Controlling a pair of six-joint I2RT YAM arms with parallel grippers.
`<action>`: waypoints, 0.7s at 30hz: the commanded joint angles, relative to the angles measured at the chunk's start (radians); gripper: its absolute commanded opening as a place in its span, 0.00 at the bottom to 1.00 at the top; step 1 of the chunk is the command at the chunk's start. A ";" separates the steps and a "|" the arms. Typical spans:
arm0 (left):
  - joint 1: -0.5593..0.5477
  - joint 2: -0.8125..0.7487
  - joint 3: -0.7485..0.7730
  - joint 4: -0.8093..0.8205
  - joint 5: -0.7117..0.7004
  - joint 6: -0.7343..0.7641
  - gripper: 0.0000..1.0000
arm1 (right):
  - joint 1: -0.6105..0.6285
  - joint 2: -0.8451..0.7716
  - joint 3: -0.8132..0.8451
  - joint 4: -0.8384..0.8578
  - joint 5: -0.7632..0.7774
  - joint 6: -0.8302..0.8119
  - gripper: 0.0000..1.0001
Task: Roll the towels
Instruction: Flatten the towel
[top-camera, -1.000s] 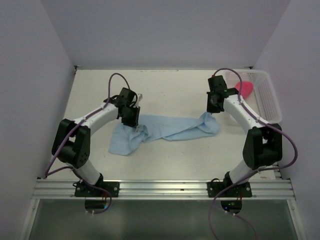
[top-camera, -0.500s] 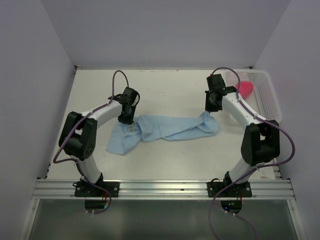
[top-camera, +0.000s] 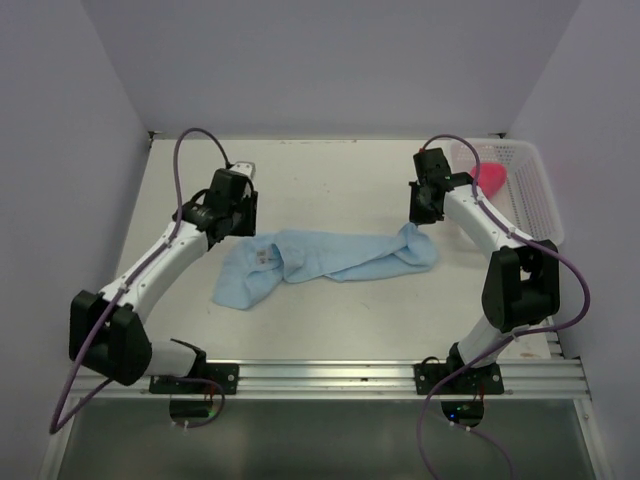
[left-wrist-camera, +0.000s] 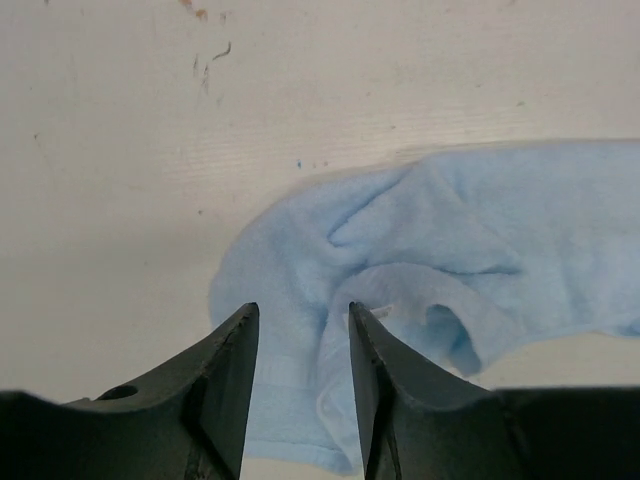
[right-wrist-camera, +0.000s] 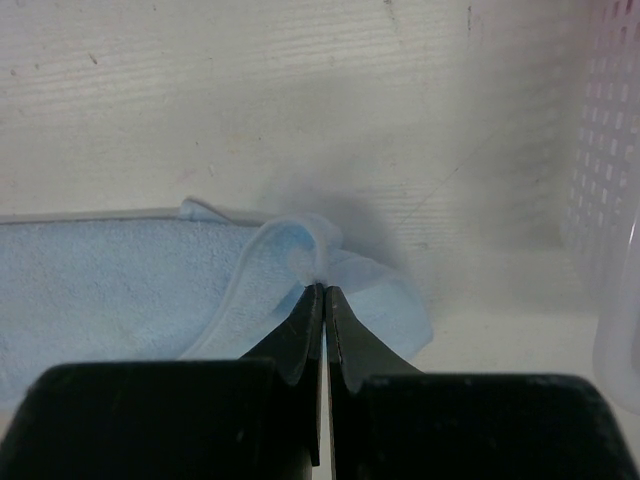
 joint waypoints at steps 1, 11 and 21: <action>-0.007 -0.140 -0.089 0.058 0.121 -0.022 0.46 | -0.005 -0.025 0.028 0.000 -0.025 -0.014 0.00; -0.064 -0.157 -0.252 0.222 0.304 -0.050 0.22 | -0.005 -0.022 0.019 0.006 -0.037 -0.004 0.00; -0.133 0.002 -0.249 0.282 0.148 -0.059 0.26 | -0.005 -0.019 0.011 0.004 -0.026 -0.011 0.00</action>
